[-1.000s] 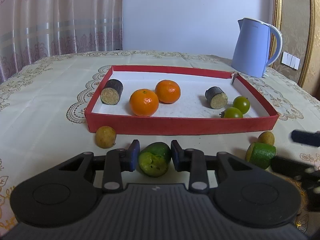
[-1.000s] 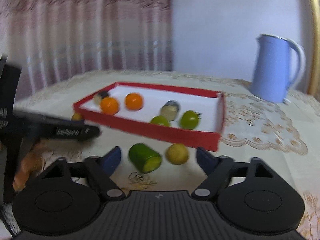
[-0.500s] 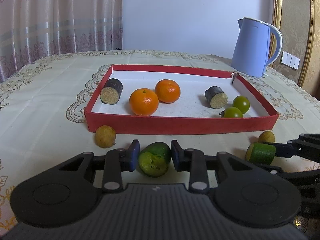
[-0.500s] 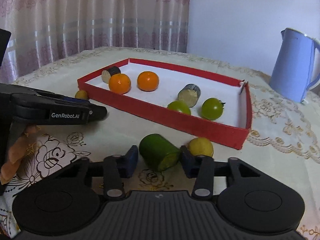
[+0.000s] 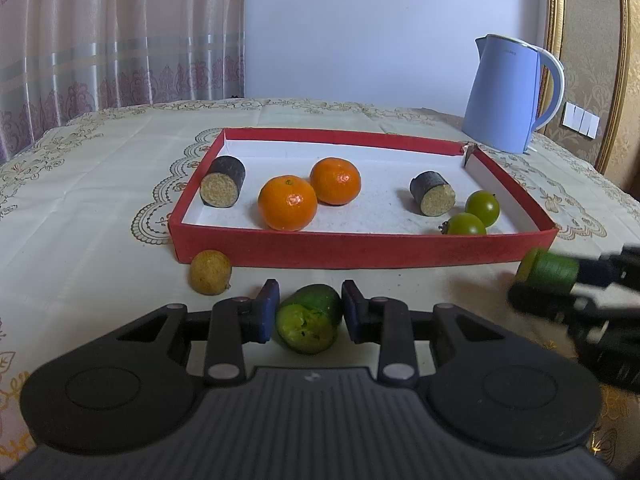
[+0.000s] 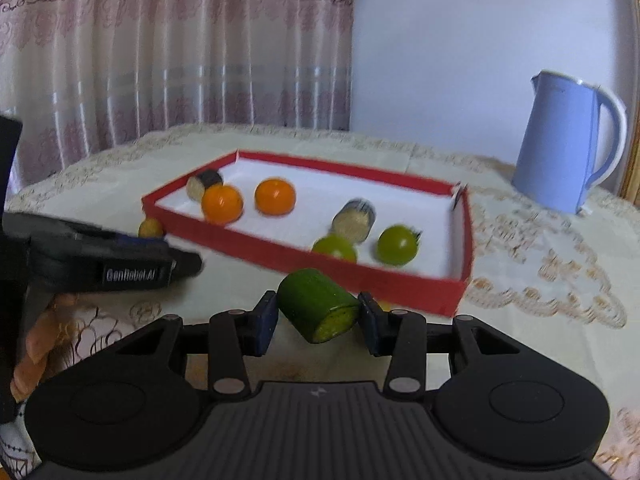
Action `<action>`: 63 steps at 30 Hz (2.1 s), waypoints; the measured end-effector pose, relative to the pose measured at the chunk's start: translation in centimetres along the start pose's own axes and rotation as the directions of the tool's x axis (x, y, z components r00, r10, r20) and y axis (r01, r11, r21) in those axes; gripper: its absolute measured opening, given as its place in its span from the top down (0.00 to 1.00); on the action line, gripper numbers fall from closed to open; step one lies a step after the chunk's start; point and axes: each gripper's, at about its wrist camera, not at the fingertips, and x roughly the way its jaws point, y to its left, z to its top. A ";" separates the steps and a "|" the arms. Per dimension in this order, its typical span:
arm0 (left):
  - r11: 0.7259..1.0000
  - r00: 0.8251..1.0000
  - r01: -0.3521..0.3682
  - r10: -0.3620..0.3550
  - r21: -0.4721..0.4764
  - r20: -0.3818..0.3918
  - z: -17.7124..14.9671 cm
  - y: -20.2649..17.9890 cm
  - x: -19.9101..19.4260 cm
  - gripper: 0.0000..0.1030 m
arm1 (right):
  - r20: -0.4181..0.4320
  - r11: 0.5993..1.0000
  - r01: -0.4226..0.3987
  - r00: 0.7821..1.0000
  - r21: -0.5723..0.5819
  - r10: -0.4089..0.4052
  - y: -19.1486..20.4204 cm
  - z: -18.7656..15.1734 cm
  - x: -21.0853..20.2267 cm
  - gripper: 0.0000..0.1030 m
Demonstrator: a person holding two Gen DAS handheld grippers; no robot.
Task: Organize fruits
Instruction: 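Carry the green slice into the tray and open the right tool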
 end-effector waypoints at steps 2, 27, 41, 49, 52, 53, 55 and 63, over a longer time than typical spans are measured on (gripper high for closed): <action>1.000 1.000 0.000 0.000 0.000 -0.001 0.0 0.1 0.0 0.70 | 0.016 1.000 0.018 1.000 0.004 -0.018 -0.4 0.6 -0.2 0.59; 1.000 1.000 0.000 0.000 0.003 -0.002 0.0 -0.1 0.1 0.71 | -0.015 0.975 0.212 0.977 0.061 -0.212 -6.7 6.8 9.4 0.59; 1.000 1.000 -0.001 0.001 0.003 -0.003 0.0 -0.1 0.1 0.71 | -0.102 0.964 0.244 0.967 0.109 -0.233 -8.4 7.1 13.1 0.59; 1.000 1.000 0.000 0.000 0.008 -0.001 -0.1 -0.1 0.1 0.71 | -0.142 0.969 0.223 0.968 0.103 -0.207 -8.1 7.0 14.4 0.58; 1.000 1.000 -0.001 0.001 0.008 -0.002 -0.1 -0.1 0.2 0.71 | -0.129 0.972 0.199 0.975 0.124 -0.183 -8.2 6.9 14.0 0.54; 1.000 1.000 -0.001 0.001 0.008 -0.002 -0.1 -0.1 0.2 0.71 | -0.117 0.971 0.200 0.976 0.131 -0.186 -8.3 7.0 13.5 0.52; 1.000 1.000 0.000 0.000 0.010 -0.001 -0.1 -0.2 0.1 0.71 | -0.081 0.966 0.206 0.977 0.155 -0.195 -8.6 7.1 12.2 0.44; 1.000 1.000 0.000 0.000 0.009 -0.002 -0.1 -0.2 0.2 0.71 | -0.005 0.977 0.166 0.986 0.136 -0.166 -8.2 4.1 4.9 0.37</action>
